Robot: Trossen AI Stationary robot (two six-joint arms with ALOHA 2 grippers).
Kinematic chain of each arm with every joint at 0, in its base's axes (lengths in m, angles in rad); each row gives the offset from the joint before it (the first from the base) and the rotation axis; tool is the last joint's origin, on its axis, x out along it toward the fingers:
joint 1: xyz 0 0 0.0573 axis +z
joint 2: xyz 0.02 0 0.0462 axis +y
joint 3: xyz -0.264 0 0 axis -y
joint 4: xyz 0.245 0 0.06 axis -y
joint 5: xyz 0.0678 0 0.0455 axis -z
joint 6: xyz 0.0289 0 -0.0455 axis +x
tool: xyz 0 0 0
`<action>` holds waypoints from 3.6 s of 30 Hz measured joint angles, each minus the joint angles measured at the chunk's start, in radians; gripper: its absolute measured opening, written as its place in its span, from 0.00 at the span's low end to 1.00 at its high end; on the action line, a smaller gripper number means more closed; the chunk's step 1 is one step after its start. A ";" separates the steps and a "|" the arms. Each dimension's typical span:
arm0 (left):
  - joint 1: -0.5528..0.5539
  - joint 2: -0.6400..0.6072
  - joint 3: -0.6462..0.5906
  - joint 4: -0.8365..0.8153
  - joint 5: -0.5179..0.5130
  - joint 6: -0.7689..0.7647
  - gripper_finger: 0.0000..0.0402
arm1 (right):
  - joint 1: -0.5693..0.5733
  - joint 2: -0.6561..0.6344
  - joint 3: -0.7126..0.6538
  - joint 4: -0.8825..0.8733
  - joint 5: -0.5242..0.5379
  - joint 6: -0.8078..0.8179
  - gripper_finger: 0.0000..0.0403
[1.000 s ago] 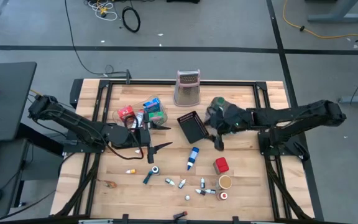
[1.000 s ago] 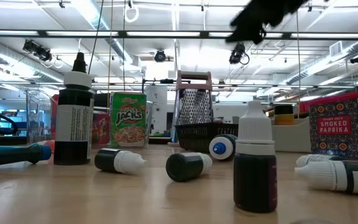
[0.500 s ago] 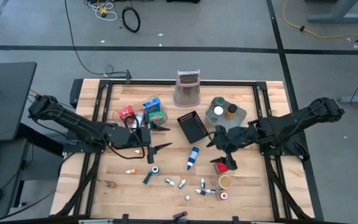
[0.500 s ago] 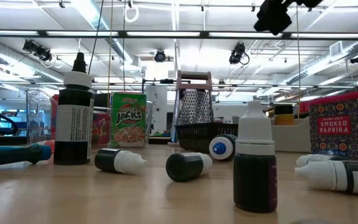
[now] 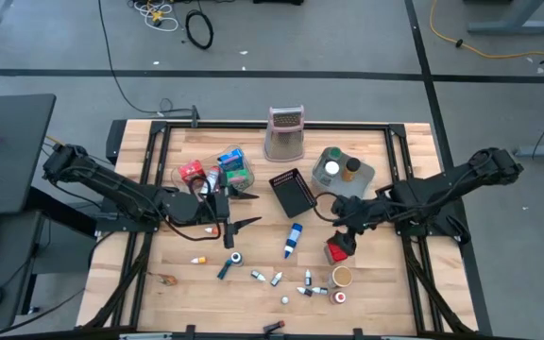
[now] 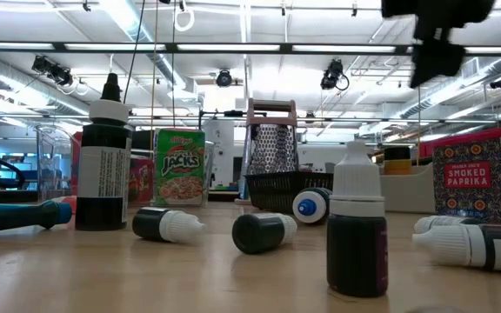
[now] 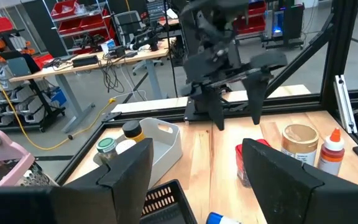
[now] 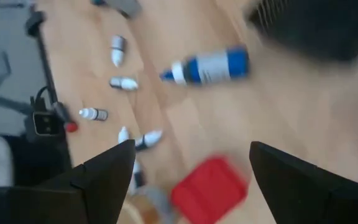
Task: Pick & Place Kitchen Items
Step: Put the red seasoning can into the gray bin
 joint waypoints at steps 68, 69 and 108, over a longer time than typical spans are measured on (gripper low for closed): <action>0.000 0.000 0.000 -0.005 0.086 0.139 0.63 | 0.044 0.338 -0.001 -0.045 -0.012 0.299 0.63; 0.000 0.000 0.000 -0.005 0.086 0.139 0.63 | 0.041 0.337 -0.001 -0.045 -0.019 0.297 0.60; 0.000 0.000 0.000 0.003 0.082 0.226 0.63 | -0.328 -0.037 0.157 -0.384 0.295 -0.342 0.54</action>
